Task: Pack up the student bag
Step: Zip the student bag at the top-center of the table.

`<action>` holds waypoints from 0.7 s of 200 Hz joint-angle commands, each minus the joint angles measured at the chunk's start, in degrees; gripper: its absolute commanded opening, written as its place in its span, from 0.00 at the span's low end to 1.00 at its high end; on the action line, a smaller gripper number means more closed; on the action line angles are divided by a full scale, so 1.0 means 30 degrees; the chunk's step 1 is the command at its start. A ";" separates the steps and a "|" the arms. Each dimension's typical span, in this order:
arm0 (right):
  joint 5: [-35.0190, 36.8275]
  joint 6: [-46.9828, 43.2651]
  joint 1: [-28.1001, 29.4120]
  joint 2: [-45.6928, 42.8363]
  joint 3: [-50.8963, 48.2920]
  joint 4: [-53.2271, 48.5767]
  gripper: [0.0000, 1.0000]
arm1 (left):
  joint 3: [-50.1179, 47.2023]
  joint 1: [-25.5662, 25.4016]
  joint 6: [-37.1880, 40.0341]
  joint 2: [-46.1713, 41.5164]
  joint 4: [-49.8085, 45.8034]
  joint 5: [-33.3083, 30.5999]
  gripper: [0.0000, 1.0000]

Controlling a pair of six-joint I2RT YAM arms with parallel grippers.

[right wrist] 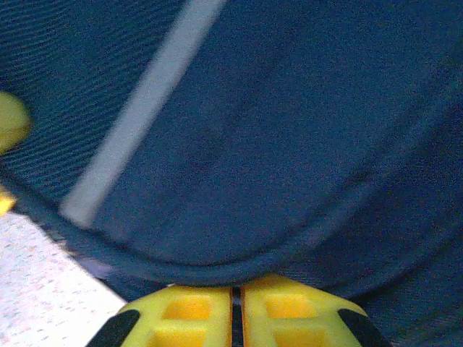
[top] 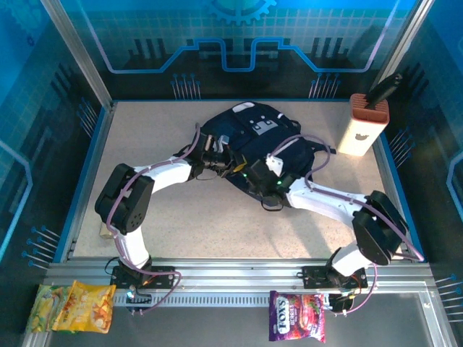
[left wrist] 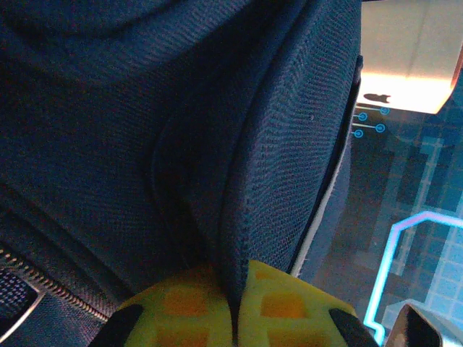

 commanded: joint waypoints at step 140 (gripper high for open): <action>-0.0730 -0.2254 0.0785 0.1956 0.2108 0.3271 0.33 | 0.0729 -0.0088 0.0402 -0.0212 0.0407 0.1883 0.00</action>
